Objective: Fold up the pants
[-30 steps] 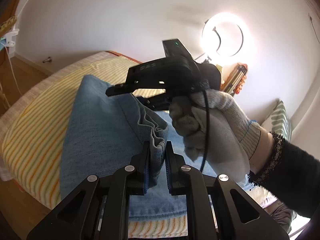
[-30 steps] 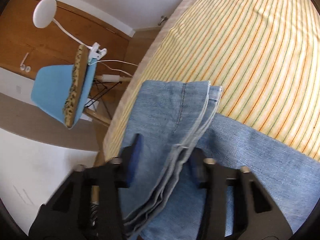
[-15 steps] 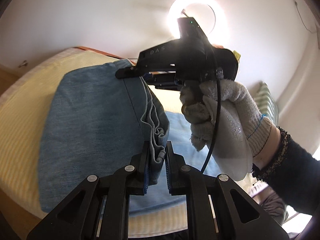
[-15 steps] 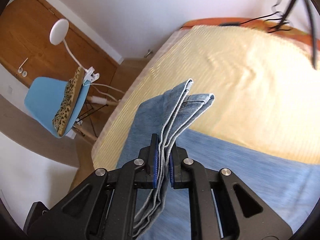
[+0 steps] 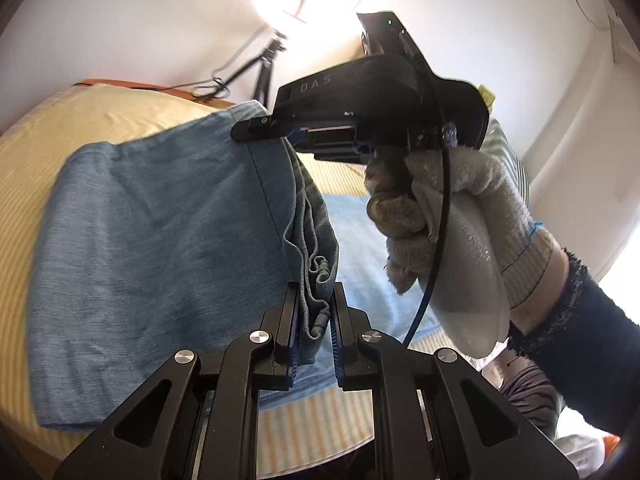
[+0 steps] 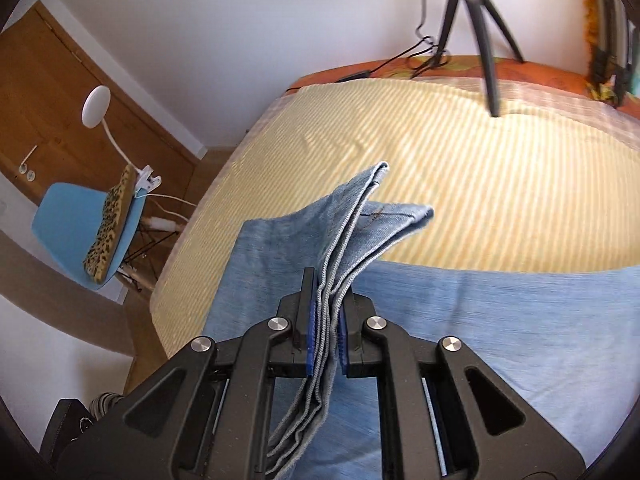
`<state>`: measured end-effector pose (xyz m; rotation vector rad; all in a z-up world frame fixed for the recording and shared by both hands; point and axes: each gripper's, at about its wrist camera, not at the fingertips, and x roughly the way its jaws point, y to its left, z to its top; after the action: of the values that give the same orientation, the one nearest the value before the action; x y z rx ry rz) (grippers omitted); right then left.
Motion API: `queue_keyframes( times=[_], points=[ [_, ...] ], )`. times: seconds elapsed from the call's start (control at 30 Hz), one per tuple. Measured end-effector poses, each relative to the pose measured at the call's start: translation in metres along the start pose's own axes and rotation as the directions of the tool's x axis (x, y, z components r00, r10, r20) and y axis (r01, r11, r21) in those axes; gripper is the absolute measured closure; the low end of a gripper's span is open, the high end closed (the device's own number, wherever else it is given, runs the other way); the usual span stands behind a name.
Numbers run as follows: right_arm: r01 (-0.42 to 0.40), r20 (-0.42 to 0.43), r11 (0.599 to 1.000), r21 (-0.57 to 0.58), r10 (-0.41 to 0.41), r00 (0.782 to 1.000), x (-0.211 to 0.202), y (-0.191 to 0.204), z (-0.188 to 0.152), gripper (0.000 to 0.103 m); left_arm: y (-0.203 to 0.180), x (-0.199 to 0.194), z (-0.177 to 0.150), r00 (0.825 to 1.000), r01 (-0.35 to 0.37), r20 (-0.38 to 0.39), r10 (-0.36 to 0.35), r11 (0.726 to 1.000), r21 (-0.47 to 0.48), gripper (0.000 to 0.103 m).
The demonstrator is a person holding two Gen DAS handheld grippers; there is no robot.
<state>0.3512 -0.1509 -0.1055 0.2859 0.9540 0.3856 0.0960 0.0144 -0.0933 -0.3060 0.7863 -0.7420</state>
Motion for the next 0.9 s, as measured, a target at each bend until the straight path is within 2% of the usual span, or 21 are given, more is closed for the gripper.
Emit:
queue_keyframes(
  times=[0.53, 0.9],
  points=[
    [0.085, 0.079, 0.995, 0.049, -0.089, 0.993, -0.075, -0.071, -0.019, 0.094, -0.069, 0.061, 0.021, 0.993, 0.105, -0.069, -0.099, 0.991, 0.087, 0.091],
    [0.142, 0.122, 0.985, 0.096, -0.153, 0.981, -0.127, -0.128, -0.035, 0.094, -0.114, 0.110, 0.028, 0.976, 0.198, -0.117, -0.184, 0.972, 0.124, 0.091]
  ],
)
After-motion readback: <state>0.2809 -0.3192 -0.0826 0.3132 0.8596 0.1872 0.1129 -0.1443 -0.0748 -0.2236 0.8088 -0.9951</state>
